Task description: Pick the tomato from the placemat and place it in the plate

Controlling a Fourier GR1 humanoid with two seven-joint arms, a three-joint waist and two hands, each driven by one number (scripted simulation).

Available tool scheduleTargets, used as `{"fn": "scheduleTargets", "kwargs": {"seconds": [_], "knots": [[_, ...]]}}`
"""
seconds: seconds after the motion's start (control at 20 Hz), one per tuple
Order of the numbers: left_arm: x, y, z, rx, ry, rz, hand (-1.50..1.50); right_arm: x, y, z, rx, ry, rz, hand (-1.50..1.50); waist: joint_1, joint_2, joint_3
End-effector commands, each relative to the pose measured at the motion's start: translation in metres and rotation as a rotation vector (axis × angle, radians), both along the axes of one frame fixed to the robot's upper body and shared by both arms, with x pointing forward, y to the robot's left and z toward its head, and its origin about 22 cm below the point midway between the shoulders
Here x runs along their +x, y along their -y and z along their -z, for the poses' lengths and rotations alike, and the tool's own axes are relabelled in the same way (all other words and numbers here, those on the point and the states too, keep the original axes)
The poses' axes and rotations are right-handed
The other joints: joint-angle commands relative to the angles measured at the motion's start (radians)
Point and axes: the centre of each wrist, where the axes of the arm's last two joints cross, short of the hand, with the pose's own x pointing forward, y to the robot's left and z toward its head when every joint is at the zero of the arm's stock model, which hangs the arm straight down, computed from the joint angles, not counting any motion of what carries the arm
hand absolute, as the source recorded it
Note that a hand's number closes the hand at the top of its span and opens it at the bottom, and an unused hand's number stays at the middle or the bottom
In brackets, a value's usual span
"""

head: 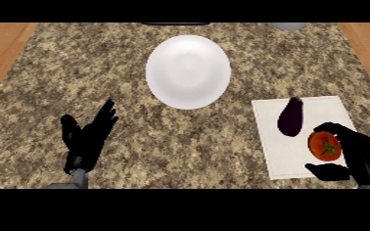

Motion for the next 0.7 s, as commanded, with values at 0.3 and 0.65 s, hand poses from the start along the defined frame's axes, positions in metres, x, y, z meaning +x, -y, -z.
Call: {"fn": "scheduleTargets", "kwargs": {"seconds": [0.3,0.65], "knots": [[-0.003,0.003,-0.002,0.019,-0.007,0.048,0.00,0.020,-0.133,0.012,0.009,0.033,-0.085,1.50,0.033,0.005,0.000],[0.008,0.028,-0.007,-0.004,0.029,0.150,0.00,0.038,-0.212,-0.015,0.055,0.059,-0.184,1.50,0.158,0.026,0.001]]}}
